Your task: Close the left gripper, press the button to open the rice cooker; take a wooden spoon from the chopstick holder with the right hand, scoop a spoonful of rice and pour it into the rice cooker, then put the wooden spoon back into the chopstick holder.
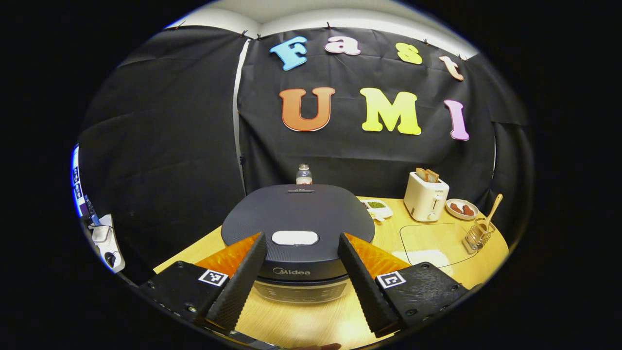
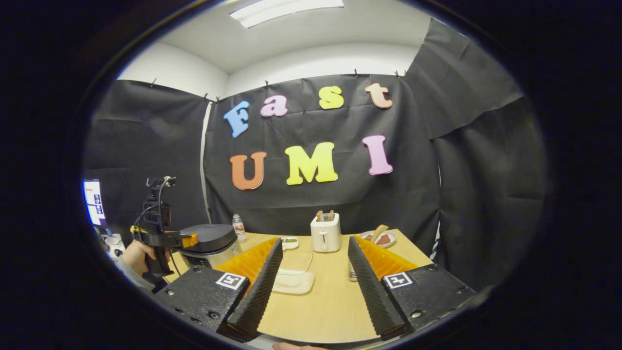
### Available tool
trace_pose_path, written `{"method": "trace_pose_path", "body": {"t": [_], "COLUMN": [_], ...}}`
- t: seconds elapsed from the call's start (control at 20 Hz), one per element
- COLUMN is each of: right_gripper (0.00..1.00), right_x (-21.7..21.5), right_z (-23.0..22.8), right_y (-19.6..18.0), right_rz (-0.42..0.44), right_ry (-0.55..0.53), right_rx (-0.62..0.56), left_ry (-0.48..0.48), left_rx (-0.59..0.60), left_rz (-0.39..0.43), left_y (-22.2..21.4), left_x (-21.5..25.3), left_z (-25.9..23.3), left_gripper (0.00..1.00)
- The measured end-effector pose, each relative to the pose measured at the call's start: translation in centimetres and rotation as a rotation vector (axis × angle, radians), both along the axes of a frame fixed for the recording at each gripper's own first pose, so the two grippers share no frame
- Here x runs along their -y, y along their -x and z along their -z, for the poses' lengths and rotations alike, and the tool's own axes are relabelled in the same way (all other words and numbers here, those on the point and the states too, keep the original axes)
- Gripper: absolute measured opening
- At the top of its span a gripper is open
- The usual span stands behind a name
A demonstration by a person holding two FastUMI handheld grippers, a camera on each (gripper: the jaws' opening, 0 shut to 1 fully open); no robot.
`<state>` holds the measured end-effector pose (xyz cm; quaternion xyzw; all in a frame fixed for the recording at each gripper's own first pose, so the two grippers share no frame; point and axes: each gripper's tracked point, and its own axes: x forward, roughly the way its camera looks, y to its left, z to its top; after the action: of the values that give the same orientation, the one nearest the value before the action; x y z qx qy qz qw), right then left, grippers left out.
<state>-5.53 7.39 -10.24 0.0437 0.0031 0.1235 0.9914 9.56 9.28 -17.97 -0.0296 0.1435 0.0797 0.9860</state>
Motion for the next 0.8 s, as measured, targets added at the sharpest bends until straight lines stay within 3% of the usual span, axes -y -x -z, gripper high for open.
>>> {"method": "trace_pose_path", "body": {"t": [0.25, 0.35, 0.45, 0.5, 0.7, 0.8], "right_gripper": [0.89, 0.84, 0.88, 0.88, 0.84, 0.88], "right_x": [-0.4, -0.4, -0.2, -0.1, 0.9, 1.3], "right_z": [0.6, 0.4, 0.2, 0.0, -0.7, -1.0], "right_y": [-0.5, -0.6, -0.9, -0.9, -1.0, -1.1], "right_rz": [0.000, 0.006, 0.017, 0.023, 0.062, 0.086], "right_ry": [0.006, 0.013, 0.022, 0.028, 0.035, 0.034], "right_rx": [-0.022, -0.018, -0.014, -0.012, 0.006, 0.016], "left_ry": [-0.008, -0.029, -0.016, -0.017, 0.021, 0.015], "left_rx": [0.074, 0.058, 0.028, 0.020, -0.014, 0.002], "left_rz": [0.004, 0.020, 0.028, 0.033, 0.041, 0.058], "left_y": [-0.2, -0.1, 0.1, 0.2, 1.0, 2.3], "left_x": [0.0, 0.1, 0.2, 0.2, 1.1, 1.9], "left_z": [-0.5, -0.3, -0.5, -0.7, -1.5, -2.9], "left_gripper": [0.96, 0.95, 1.00, 0.95, 0.93, 0.93]}}
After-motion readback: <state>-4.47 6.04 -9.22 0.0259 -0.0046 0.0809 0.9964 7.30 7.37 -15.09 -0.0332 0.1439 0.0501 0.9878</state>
